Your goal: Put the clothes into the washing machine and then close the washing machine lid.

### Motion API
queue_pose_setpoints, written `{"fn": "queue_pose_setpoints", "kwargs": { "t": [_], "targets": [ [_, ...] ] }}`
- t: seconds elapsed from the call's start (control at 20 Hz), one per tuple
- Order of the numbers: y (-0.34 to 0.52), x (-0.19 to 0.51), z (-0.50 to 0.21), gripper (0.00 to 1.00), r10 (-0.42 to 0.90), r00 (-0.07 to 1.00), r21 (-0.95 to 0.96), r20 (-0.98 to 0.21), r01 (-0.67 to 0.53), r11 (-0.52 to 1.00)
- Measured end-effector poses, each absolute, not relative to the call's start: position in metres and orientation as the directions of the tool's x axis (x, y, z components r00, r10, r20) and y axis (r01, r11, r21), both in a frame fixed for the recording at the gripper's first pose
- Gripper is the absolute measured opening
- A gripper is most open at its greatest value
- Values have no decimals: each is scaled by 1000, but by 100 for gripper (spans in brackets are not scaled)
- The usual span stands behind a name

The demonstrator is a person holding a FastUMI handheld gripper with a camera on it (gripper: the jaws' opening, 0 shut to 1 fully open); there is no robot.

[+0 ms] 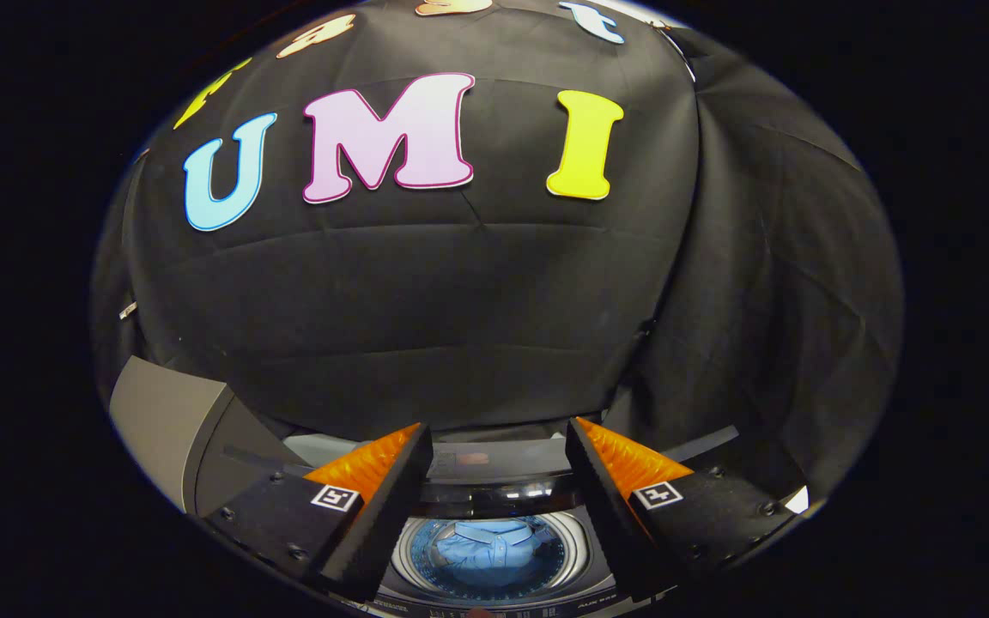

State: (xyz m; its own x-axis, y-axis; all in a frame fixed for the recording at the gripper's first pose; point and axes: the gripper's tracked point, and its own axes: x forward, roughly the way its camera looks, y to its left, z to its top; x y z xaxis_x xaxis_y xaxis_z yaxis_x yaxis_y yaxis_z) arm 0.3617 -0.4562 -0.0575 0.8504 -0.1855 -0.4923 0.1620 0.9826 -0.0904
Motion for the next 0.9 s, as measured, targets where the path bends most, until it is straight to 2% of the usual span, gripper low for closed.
{"fn": "queue_pose_setpoints", "kwargs": {
  "t": [0.7, 0.9],
  "targets": [
    [-453, 358, -59, 99, -166, 847, -80, -506, 146, 986],
    [-452, 348, -78, 99, -165, 775, -91, -610, 138, 986]
  ]
}}
